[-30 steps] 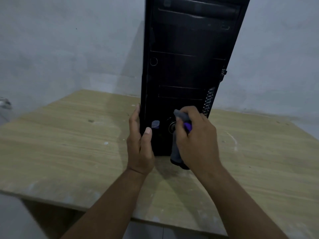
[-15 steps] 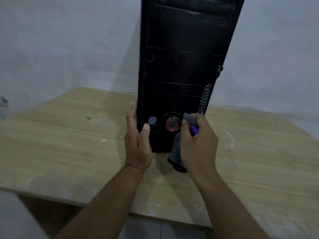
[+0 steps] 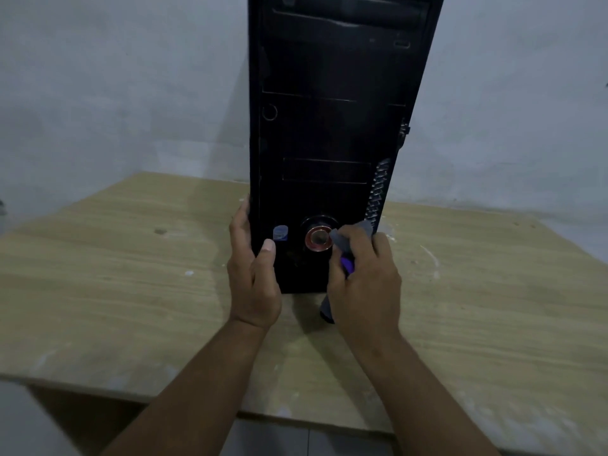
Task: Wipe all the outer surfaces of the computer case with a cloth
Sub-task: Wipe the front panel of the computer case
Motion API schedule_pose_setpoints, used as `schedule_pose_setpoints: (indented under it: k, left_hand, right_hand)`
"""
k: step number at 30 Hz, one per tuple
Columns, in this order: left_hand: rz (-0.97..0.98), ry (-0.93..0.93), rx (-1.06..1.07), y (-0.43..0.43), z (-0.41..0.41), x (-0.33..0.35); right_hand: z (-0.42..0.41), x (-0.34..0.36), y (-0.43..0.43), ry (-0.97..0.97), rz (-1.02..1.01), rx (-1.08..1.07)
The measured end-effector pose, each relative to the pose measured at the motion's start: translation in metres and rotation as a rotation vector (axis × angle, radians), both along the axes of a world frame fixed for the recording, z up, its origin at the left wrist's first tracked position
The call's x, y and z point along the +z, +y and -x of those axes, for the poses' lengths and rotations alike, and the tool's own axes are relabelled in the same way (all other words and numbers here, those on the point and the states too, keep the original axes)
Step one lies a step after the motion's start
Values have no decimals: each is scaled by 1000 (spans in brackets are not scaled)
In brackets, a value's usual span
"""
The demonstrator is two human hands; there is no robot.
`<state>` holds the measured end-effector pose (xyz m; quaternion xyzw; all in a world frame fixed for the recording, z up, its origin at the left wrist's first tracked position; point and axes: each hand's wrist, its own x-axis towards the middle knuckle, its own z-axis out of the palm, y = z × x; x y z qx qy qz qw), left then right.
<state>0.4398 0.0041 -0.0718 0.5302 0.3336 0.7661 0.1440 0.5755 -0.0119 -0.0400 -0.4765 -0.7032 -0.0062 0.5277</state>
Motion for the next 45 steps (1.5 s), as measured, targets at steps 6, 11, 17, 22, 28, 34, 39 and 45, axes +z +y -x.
schedule_pose_setpoints:
  k: [6, 11, 17, 22, 28, 34, 39, 45]
  left_hand:
    - [2, 15, 9, -1, -1, 2]
    - [2, 15, 6, -5, -4, 4]
    - [27, 18, 21, -6, -3, 3]
    - [46, 45, 45, -4, -3, 0]
    - [39, 44, 72, -2, -1, -2]
    - [38, 21, 56, -2, -2, -2]
    - [41, 30, 63, -4, -1, -1]
    - [54, 41, 63, -4, 0, 0]
  right_hand:
    - [4, 40, -3, -323, 31, -49]
    - [-4, 50, -14, -460, 126, -91]
    - [0, 51, -13, -334, 240, -84]
    - [-5, 50, -9, -244, 334, -59]
    - [0, 68, -11, -428, 255, -73]
    - [3, 81, -15, -787, 106, -136]
    - [-6, 75, -17, -743, 293, -104]
    - [12, 6, -13, -246, 548, 121]
